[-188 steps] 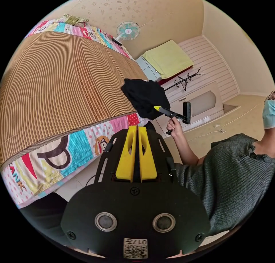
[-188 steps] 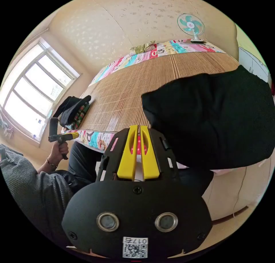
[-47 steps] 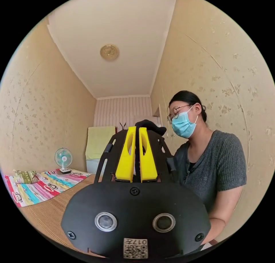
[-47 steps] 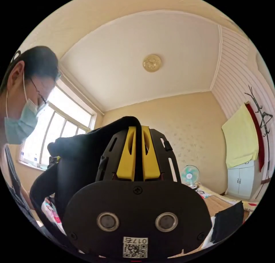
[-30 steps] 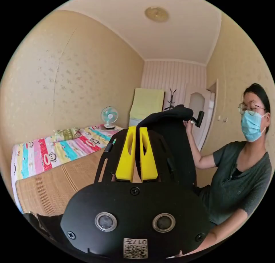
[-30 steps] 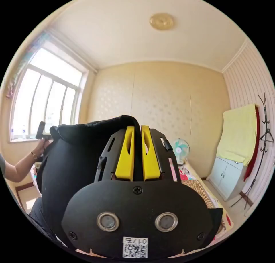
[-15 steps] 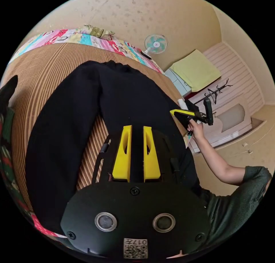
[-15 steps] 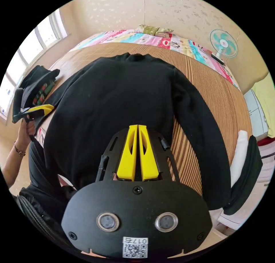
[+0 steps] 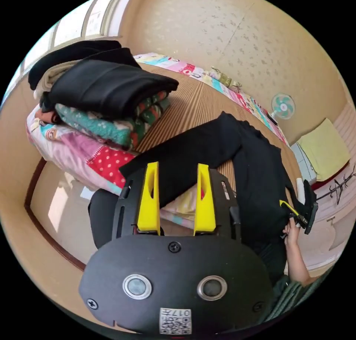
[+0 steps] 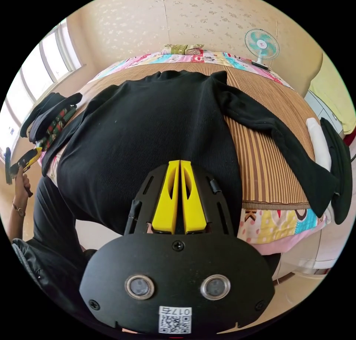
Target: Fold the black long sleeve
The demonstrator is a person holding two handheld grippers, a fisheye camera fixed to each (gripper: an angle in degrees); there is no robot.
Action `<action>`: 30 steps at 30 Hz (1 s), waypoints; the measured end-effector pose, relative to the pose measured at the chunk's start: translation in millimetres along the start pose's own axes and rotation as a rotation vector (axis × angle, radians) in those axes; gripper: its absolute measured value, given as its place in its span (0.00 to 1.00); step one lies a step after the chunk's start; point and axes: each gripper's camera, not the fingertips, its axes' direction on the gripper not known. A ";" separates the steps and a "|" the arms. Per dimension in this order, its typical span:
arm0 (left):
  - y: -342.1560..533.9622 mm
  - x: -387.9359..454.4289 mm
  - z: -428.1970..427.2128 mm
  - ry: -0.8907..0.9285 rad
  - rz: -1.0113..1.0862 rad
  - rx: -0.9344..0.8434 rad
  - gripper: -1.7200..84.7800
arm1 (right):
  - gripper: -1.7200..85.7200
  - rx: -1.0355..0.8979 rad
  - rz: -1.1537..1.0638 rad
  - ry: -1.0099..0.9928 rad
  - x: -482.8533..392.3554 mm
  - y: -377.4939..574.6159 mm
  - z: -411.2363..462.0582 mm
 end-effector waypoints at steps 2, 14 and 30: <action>2.0 -45.4 13.8 0.065 -0.124 -0.091 0.23 | 0.03 0.003 0.009 -0.030 3.0 4.1 1.9; 8.5 -79.0 -116.3 0.373 -0.045 -0.084 0.05 | 0.13 0.180 -0.671 -0.273 -188.1 -4.7 -72.2; 44.5 -94.1 -264.1 0.731 0.268 0.269 0.07 | 0.08 0.630 -0.498 -0.344 -177.4 -129.0 -132.9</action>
